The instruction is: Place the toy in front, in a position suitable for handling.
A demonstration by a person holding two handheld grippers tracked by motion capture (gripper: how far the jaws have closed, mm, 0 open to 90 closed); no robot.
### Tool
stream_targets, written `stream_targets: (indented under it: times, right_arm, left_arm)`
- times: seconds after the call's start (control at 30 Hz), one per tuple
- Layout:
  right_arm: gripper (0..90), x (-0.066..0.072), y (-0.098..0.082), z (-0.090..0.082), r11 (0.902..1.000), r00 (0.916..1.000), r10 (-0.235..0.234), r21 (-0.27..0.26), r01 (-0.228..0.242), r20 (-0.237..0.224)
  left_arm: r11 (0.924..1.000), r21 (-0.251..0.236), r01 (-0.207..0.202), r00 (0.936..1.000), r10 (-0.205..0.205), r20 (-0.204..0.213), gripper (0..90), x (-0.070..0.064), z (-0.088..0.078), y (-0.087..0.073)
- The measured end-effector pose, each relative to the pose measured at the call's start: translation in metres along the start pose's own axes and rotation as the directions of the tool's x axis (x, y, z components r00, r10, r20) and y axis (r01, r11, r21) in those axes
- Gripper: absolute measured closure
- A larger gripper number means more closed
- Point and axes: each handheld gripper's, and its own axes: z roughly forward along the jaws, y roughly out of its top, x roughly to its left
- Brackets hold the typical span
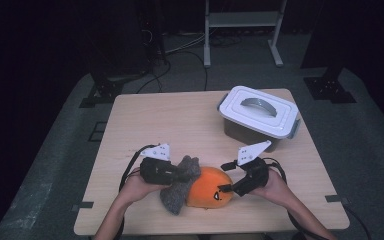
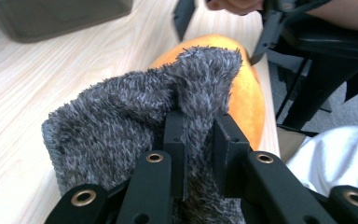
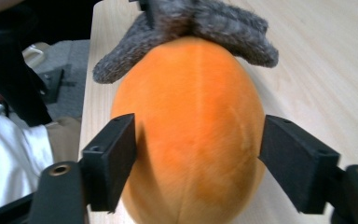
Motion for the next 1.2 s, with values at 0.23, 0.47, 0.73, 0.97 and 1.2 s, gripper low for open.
stream_targets:
  times: [0.23,0.47,0.73,0.97,1.2]
  right_arm:
    - [48.2,-0.001,0.002,0.008,0.9996,0.9995,-0.026,0.012,0.026,-0.017]
    - [52.8,-0.001,0.005,0.004,0.9928,0.9930,-0.117,0.024,0.117,-0.019]
    - [54.3,0.001,0.019,0.011,0.9871,0.9873,-0.159,0.022,0.159,-0.005]
    - [55.2,-0.003,0.006,-0.004,0.9910,0.9899,-0.134,0.005,0.134,0.046]
    - [46.4,-0.004,0.014,0.004,0.9921,0.9915,-0.123,-0.018,0.124,0.041]
  left_arm:
    - [0.9999,-0.006,0.010,0.9998,-0.011,-0.016,77.3,0.004,-0.008,0.000]
    - [0.9999,0.004,0.014,0.9972,-0.014,-0.073,77.2,0.010,-0.023,0.008]
    - [1.0000,-0.004,-0.003,1.0000,0.003,-0.006,77.0,0.012,-0.004,0.020]
    - [0.9994,0.026,0.023,0.9996,-0.023,-0.018,76.7,0.015,-0.010,0.009]
    - [0.9990,0.045,0.002,0.9999,-0.001,-0.013,76.8,0.014,0.002,0.021]
